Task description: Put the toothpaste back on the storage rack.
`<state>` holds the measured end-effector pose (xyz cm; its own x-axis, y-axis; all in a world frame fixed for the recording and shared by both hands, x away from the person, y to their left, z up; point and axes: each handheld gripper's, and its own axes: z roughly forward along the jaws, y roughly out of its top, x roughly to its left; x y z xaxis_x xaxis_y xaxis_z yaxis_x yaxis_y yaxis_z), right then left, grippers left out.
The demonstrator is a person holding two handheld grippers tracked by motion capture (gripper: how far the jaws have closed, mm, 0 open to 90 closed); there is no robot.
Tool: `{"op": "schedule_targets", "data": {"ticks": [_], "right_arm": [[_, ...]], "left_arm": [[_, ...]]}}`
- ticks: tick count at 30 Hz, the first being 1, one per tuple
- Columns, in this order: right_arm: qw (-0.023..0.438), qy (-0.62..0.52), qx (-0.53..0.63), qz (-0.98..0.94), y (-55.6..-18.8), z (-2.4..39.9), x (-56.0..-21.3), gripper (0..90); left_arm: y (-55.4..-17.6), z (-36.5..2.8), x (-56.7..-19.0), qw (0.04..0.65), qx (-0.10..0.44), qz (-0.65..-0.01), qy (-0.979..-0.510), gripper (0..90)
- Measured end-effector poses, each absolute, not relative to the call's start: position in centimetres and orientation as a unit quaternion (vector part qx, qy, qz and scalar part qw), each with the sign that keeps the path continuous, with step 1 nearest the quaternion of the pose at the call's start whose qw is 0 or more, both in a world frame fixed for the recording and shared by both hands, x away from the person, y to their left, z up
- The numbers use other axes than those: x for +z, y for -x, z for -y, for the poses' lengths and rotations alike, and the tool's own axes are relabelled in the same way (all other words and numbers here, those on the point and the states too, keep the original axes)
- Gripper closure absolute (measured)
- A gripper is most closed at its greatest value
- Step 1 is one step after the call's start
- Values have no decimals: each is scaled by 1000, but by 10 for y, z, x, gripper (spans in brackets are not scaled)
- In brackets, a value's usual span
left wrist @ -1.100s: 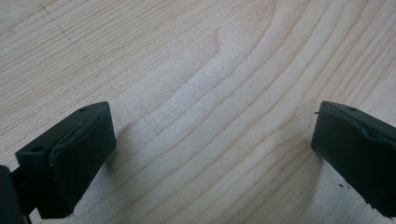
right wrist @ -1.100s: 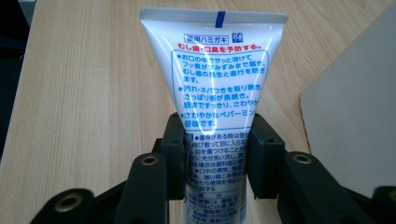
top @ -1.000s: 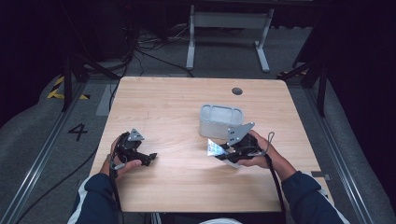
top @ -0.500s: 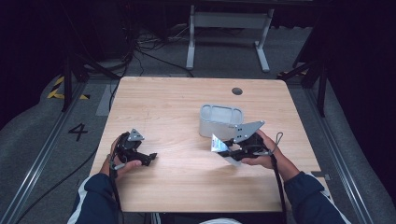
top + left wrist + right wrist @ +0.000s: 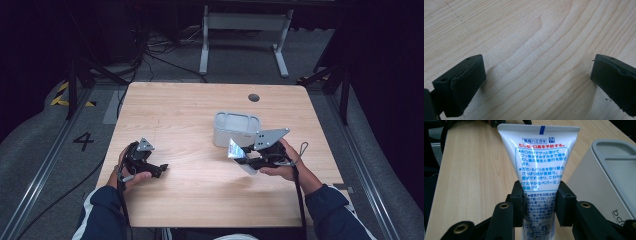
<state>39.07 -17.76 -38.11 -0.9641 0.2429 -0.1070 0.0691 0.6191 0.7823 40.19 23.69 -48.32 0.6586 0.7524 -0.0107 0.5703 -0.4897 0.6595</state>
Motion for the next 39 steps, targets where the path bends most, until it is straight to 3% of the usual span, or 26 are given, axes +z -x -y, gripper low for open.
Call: {"op": "schedule_targets", "data": {"ticks": [39], "right_arm": [[161,-113,496,-846,-388,198,-330,653]], "left_arm": [[-402,-237,-483,324,142,-388,-851,1]]}}
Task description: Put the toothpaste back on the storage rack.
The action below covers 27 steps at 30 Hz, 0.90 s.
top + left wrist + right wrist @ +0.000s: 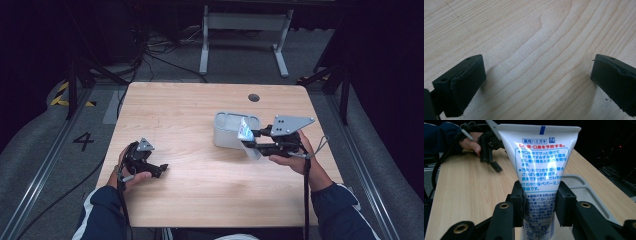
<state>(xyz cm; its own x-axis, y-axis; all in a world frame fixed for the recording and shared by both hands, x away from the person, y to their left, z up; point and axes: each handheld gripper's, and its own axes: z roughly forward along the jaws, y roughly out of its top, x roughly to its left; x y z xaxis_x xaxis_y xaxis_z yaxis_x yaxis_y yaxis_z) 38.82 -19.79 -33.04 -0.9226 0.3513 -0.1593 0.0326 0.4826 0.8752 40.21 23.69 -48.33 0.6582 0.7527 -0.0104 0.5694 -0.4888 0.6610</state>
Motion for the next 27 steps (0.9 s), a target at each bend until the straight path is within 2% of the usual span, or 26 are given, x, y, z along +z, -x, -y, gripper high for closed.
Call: {"op": "schedule_targets", "data": {"ticks": [27], "right_arm": [[194,-131,513,-826,-417,185,-293,653]], "left_arm": [[-402,-237,-483,323,141,-388,-851,1]]}}
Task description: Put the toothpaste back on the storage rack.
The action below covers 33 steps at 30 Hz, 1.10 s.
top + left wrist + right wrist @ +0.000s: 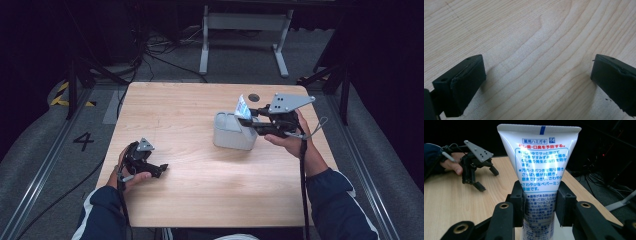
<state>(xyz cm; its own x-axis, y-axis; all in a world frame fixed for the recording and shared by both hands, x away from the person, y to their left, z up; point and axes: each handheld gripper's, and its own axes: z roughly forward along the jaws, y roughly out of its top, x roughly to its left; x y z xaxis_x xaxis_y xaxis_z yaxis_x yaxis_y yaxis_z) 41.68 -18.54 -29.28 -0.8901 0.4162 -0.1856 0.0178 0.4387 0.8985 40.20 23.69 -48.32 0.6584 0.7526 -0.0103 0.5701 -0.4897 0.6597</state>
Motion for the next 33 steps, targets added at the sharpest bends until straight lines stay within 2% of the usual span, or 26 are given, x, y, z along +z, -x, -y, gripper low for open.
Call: {"op": "schedule_targets", "data": {"ticks": [33], "right_arm": [[200,-169,497,-827,-461,164,-301,652]], "left_arm": [[-402,-237,-483,324,142,-388,-851,1]]}}
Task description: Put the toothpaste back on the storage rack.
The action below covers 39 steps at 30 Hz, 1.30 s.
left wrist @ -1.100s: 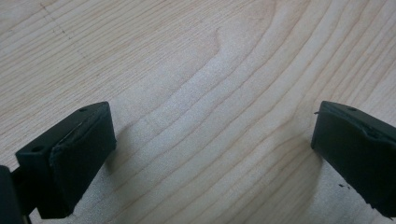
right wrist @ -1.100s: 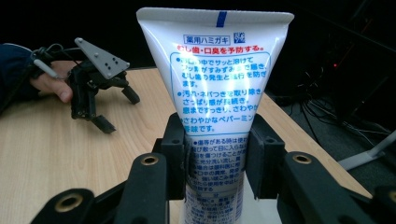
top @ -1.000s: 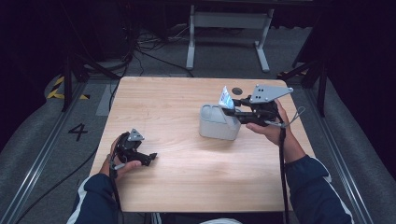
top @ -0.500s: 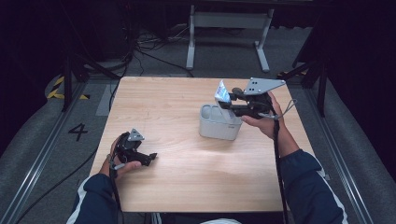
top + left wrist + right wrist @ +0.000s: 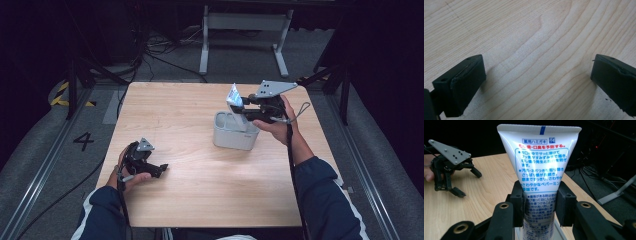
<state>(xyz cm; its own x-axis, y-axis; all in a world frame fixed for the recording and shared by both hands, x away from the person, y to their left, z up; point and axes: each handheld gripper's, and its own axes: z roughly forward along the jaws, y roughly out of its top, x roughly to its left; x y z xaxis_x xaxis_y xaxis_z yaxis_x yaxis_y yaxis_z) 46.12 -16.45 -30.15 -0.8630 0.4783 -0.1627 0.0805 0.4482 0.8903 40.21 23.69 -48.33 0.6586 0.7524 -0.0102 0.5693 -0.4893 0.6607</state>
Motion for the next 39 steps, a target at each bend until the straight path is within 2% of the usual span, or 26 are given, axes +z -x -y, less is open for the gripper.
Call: {"op": "schedule_targets", "data": {"ticks": [39], "right_arm": [[183,-206,475,-836,-493,162,-335,648]], "left_arm": [[-402,-237,-483,323,141,-388,-851,1]]}}
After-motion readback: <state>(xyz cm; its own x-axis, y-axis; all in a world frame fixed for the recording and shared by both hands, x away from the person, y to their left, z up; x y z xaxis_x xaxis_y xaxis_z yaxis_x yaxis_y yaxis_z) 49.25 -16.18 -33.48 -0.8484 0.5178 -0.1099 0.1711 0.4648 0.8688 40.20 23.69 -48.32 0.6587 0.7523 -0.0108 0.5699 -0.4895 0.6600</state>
